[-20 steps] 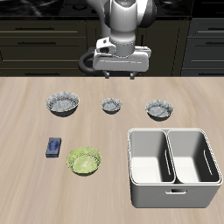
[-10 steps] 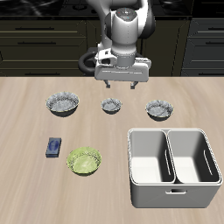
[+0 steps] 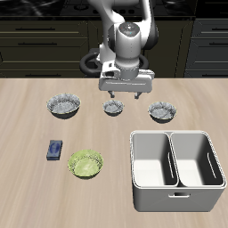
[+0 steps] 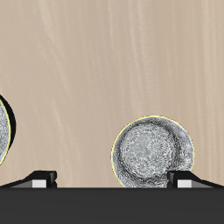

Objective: Stack the smallest bowl on the middle-sized black bowl

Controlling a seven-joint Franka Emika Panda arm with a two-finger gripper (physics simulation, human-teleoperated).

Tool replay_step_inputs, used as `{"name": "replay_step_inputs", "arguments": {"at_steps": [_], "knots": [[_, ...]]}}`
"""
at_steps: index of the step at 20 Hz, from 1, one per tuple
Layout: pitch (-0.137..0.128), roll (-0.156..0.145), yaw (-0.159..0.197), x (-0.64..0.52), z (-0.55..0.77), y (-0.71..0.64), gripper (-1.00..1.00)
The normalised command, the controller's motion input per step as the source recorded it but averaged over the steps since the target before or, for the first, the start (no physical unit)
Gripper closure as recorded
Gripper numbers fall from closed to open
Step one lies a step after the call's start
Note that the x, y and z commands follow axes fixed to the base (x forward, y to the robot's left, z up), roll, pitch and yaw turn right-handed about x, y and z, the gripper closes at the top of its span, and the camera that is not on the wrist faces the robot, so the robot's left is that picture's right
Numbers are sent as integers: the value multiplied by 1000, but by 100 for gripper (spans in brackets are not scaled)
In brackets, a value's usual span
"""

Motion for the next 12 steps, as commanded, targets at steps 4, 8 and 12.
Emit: {"name": "replay_step_inputs", "arguments": {"at_steps": [4, 8, 12], "knots": [[22, -6, 2, -13, -189, 29, -100], [35, 7, 7, -22, -198, 48, -100], [24, 0, 3, 15, -153, 44, -100]]}}
